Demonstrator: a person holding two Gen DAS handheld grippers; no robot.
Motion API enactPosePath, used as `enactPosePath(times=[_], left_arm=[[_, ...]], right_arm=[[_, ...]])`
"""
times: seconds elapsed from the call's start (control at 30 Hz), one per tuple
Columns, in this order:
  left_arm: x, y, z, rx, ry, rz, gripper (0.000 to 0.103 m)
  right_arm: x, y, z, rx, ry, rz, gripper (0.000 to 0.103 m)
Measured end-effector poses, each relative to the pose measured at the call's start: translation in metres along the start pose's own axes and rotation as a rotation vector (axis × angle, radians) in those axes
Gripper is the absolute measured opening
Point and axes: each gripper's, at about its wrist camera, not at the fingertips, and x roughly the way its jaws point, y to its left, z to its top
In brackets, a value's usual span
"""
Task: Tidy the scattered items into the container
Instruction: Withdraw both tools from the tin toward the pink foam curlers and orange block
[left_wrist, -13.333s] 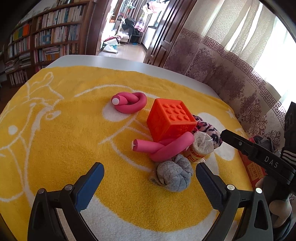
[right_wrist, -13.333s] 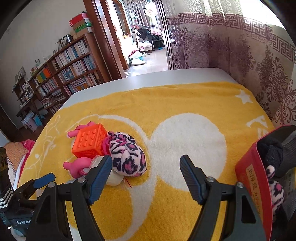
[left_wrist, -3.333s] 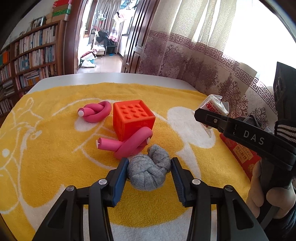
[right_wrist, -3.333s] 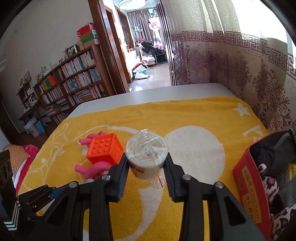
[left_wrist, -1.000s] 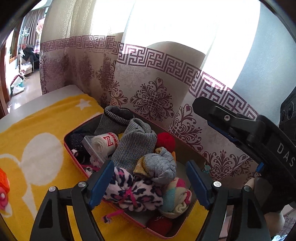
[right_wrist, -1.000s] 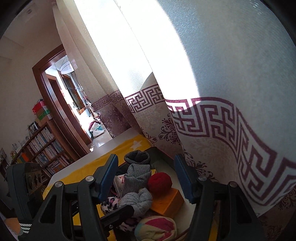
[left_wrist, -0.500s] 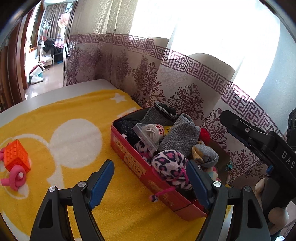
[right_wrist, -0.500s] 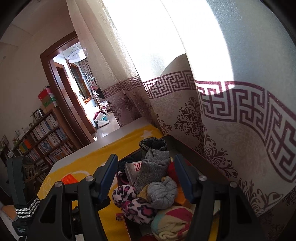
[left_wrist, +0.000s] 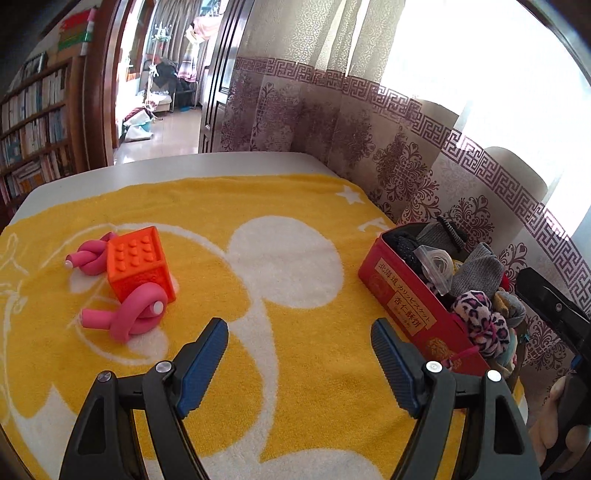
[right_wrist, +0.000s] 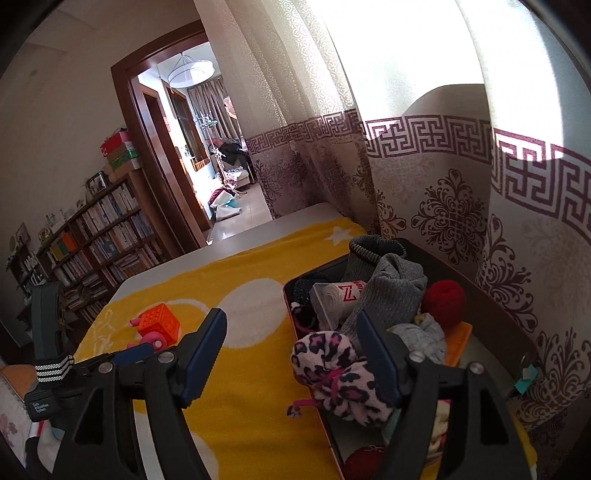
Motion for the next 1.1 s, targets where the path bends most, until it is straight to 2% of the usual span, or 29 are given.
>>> enactPosePath(times=[0.23,0.43,0.67,0.97,1.1], left_arm=[[-0.009,0.065,-0.004,-0.091,-0.009,0.122,0.082],[0.007,0.104,-0.010,-0.167,0.016,0.189,0.082],[0.022,0.115,-0.006,-0.184,0.032,0.237,0.082],[0.039,0.104,0.001,-0.157,0.050,0.229,0.082],[0.047,0.111,0.002,-0.178,0.060,0.222,0.082]], right_arm=[[0.019,0.028,-0.011,-0.036,0.063,0.038,0.079],[0.030,0.050,-0.019,-0.071,0.096,0.063,0.079],[0.046,0.057,-0.029,-0.077,0.142,0.088,0.079],[0.061,0.053,-0.039,-0.067,0.193,0.099,0.079],[0.065,0.056,-0.042,-0.087,0.197,0.087,0.080]])
